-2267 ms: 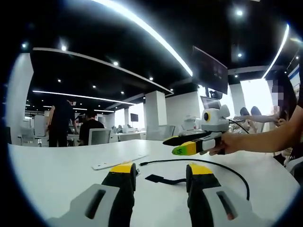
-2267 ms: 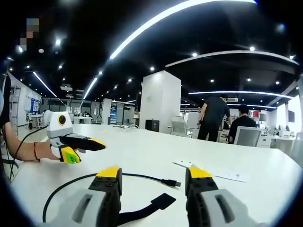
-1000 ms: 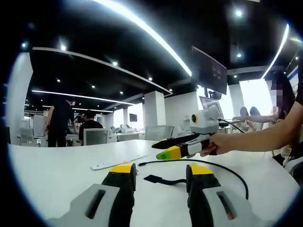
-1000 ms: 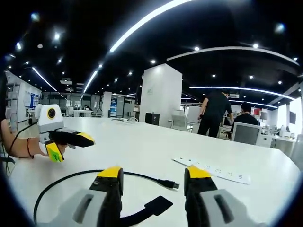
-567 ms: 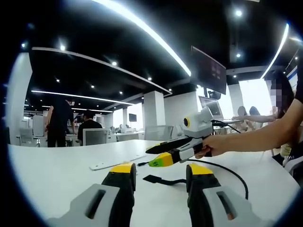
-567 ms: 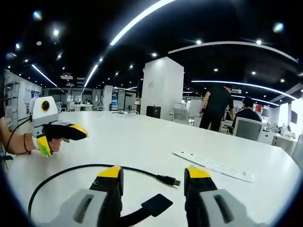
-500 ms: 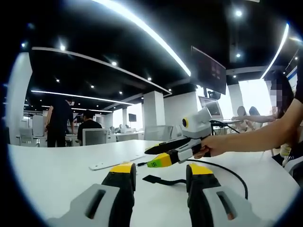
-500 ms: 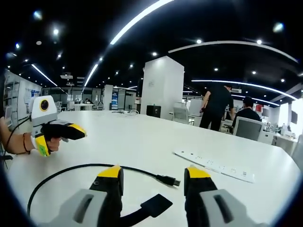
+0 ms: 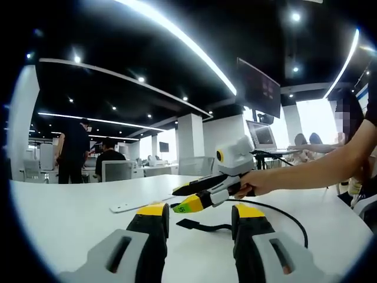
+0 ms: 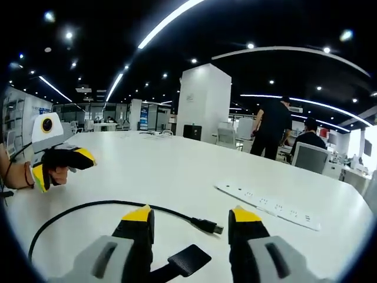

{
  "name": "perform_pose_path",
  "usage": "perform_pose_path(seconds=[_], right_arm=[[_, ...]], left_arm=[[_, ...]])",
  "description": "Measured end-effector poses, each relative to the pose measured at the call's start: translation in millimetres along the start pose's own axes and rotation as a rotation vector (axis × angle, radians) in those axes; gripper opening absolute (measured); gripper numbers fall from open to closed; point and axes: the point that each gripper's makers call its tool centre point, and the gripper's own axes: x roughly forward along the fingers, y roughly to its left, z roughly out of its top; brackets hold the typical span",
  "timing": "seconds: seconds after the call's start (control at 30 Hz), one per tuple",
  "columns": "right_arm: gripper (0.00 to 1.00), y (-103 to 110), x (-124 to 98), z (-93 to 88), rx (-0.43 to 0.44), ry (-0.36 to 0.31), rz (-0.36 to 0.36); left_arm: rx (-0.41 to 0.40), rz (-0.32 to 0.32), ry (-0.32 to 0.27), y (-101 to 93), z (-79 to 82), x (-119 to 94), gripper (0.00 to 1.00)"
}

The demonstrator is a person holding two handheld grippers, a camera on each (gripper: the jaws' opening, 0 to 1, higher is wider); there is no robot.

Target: Find the charging cable on the desk, coil it up and secure with Velcro.

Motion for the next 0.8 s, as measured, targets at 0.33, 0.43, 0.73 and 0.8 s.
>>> perform_pose_path(seconds=[0.33, 0.43, 0.73, 0.8], right_arm=[[0.51, -4.0, 4.4, -3.4, -0.002, 0.016, 0.003], [0.51, -5.0, 5.6, -4.3, -0.005, 0.022, 0.003], [0.51, -5.4, 11.6, -6.8, -0.006, 0.037, 0.007], [0.51, -4.6, 12.7, -7.6, -0.004, 0.038, 0.008]], left_arm=[[-0.003, -0.001, -0.004, 0.6, 0.7, 0.1, 0.43], [-0.004, -0.002, -0.007, 0.5, 1.4, 0.1, 0.43], [-0.002, -0.005, -0.002, 0.3, 0.5, 0.1, 0.43], [-0.002, -0.004, -0.003, 0.1, 0.6, 0.0, 0.43]])
